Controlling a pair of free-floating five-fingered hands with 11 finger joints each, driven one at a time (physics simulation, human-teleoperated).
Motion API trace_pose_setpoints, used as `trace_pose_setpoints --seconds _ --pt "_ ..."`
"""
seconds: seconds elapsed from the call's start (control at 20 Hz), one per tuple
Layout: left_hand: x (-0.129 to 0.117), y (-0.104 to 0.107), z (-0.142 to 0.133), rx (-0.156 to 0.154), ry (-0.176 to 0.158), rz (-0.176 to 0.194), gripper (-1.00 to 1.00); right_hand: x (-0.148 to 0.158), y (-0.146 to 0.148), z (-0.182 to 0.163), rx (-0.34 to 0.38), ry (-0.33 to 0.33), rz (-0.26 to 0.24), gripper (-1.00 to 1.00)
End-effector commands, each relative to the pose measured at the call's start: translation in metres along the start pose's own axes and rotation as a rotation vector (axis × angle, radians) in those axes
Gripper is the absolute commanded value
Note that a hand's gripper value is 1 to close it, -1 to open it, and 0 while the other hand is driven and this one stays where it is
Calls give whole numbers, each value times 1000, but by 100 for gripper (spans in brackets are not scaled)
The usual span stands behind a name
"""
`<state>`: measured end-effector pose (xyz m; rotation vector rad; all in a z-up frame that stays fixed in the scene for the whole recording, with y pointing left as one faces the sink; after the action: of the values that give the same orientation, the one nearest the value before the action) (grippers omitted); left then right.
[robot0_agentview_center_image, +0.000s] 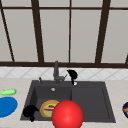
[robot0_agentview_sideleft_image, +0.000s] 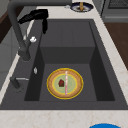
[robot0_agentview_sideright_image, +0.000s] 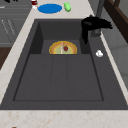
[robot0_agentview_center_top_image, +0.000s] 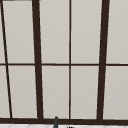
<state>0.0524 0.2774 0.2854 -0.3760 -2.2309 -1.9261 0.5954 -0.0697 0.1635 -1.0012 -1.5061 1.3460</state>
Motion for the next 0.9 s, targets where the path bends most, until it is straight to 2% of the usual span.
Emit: trace_pose_setpoints --seconds 0.0,0.25,0.4,0.85 --pt "0 0 0 0 0 0 0 -4 -1 5 0 4 0 -100" --pt "0 0 0 0 0 0 0 -6 -2 7 14 1 -5 -100" --pt "0 0 0 0 0 0 0 -8 -3 18 89 15 -28 -100" --pt "0 0 0 0 0 0 0 -11 -8 58 211 18 -56 -100"
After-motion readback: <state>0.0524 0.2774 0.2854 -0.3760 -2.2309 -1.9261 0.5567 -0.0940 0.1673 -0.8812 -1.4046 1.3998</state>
